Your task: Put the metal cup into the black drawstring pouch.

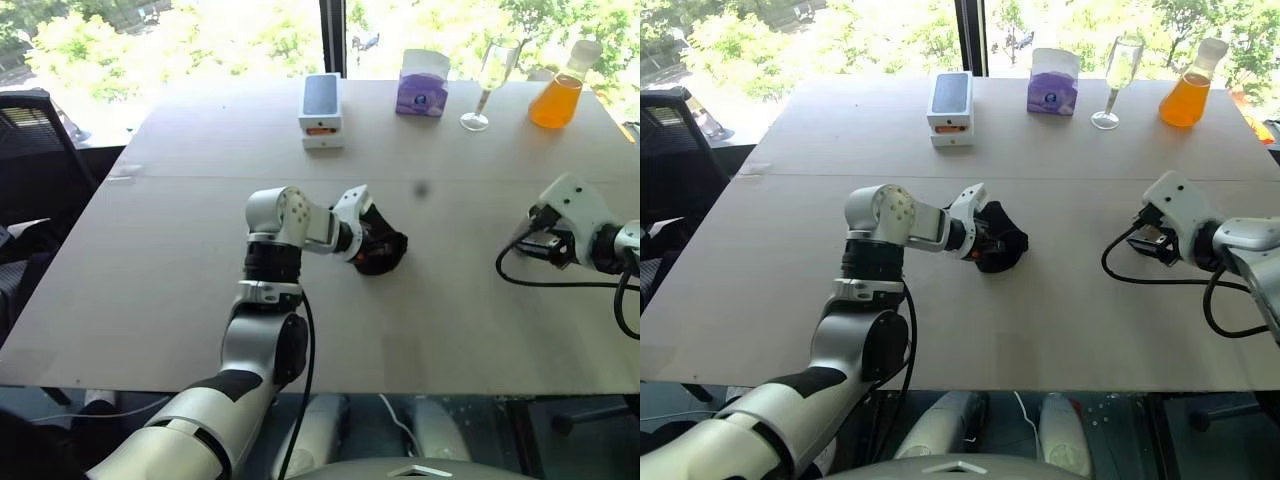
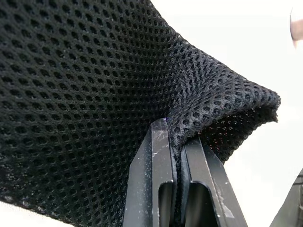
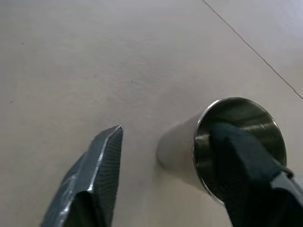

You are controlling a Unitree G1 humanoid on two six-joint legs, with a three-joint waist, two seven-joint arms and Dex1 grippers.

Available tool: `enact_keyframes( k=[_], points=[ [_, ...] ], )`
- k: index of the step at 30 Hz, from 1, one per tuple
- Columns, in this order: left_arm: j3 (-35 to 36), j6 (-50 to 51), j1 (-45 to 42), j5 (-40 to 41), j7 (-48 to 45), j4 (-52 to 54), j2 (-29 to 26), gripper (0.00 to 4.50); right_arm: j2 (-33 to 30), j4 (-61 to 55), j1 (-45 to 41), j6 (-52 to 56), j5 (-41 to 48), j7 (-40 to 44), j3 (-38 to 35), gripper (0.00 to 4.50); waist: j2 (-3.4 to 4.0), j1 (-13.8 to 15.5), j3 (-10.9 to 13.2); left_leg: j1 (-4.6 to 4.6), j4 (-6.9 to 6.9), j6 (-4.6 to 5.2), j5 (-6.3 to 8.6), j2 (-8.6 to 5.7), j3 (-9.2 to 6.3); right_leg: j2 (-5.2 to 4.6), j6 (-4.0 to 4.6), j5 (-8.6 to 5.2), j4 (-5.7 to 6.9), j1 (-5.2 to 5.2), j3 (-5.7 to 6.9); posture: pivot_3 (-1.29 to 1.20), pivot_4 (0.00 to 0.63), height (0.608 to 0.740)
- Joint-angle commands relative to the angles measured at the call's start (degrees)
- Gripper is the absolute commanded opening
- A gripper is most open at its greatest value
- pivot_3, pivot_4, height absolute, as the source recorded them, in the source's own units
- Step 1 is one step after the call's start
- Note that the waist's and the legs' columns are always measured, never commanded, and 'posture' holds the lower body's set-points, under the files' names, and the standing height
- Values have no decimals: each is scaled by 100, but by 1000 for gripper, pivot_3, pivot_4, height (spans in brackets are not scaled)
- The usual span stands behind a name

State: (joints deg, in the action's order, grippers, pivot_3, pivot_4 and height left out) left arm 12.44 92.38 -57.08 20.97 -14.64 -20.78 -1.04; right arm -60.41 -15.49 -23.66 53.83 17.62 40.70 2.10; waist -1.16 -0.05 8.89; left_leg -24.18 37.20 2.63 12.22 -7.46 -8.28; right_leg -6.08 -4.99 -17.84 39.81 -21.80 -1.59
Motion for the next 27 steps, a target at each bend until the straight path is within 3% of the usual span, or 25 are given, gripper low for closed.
enact_keyframes(
  k=[1,4,7,10,12,14,19,22,27],
  points=[
    [136,12,-29,7,132,226,1,0,-68,544,-338,-344,-382,259,379,1402,0,-3,0,-1,0,0,0,0,0,0,0,0,0,-1,0,0,150,740],
    [110,12,-1,40,167,305,-28,0,-50,807,-503,-512,-559,346,503,14,-1,-4,1,-3,1,0,0,0,0,-1,0,0,0,-2,0,0,150,740],
    [63,10,58,65,134,412,-73,0,-136,712,-466,-528,-615,418,415,14,0,-5,1,-4,2,0,0,0,0,0,0,0,0,-2,0,0,150,740],
    [-52,-35,129,108,19,482,-127,0,36,340,-301,-196,-226,412,-167,14,0,-7,1,-7,1,-1,0,0,-1,0,0,0,-1,-5,0,0,150,740],
    [37,-8,101,57,80,403,-87,0,690,-247,-375,641,776,341,-1106,14,-6,-24,4,-11,1,-1,0,0,-3,0,0,0,-3,-5,1,0,150,740],
    [-54,-47,72,68,29,324,-126,0,1777,-1071,-385,1378,1580,-196,-1889,14,-7,-49,4,-13,5,-1,0,2,-3,2,0,0,-1,-5,0,0,150,740],
    [-49,-21,-103,113,-58,32,-149,0,4290,-2451,267,1701,2227,-1702,-2227,14,-5,-16,2,-14,3,-2,0,5,-17,2,1,1,1,-6,-10,0,150,740],
    [-8,-2,-266,156,-145,-175,-218,0,5157,-2641,574,1634,2379,-2301,-2243,14,-4,-15,1,-40,15,0,-1,-10,-14,0,0,2,8,-40,-10,0,150,740],
    [55,9,-435,254,-314,-381,-326,0,5677,-2608,788,1425,2667,-2723,-2301,14,3,-72,-2,-53,17,0,-3,-14,-4,6,-11,10,25,-67,-15,0,150,740]
  ],
)
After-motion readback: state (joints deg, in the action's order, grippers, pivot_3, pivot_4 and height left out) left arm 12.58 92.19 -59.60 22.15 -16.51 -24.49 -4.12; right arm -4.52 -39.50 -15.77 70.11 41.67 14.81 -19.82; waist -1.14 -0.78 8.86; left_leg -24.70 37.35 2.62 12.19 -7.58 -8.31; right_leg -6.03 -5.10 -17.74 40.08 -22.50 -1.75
